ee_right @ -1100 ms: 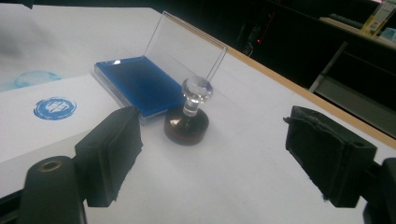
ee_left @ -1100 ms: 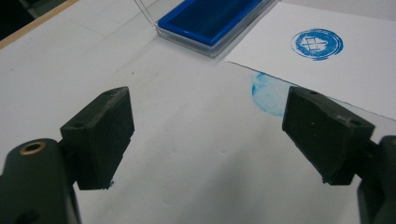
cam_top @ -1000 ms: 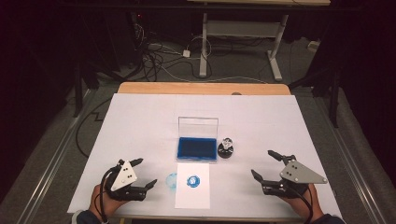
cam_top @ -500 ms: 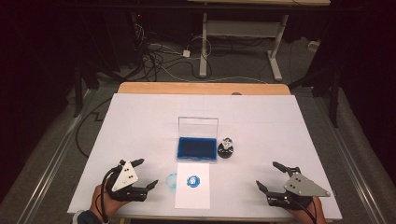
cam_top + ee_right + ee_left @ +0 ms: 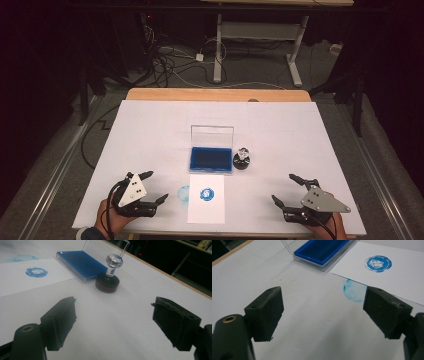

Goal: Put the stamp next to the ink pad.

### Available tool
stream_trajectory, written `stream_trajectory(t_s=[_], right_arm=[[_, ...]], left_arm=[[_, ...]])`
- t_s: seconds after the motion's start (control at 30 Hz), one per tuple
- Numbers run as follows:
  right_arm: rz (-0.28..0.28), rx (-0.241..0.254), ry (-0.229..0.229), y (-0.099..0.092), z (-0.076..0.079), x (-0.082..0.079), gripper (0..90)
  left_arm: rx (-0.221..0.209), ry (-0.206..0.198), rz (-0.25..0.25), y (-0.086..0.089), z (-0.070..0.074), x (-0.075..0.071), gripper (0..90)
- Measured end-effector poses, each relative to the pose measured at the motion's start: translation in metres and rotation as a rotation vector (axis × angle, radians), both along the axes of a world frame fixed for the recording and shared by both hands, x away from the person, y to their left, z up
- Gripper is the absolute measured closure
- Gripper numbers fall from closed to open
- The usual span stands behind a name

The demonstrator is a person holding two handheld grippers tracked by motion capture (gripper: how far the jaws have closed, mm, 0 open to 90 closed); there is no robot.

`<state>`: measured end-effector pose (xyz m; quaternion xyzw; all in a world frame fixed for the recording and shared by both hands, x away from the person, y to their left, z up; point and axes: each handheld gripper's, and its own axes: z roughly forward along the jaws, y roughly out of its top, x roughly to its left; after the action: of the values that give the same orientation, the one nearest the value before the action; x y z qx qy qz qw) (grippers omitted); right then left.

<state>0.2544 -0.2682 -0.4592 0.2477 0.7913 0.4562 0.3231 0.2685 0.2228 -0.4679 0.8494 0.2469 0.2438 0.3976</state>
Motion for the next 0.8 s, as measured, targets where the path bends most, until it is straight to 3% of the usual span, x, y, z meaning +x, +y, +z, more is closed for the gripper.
stream_trajectory(t_s=[0.2,0.8], right_arm=[[0.005,0.004,-0.006,0.0004,0.0011,0.0002,18.5],[0.010,0.001,-0.014,0.0017,0.0022,-0.0001,18.5]], left_arm=[[-0.008,0.014,0.003,0.0000,-0.0009,0.0000,15.9],[0.000,0.004,0.004,0.0011,-0.0008,0.0016,15.9]])
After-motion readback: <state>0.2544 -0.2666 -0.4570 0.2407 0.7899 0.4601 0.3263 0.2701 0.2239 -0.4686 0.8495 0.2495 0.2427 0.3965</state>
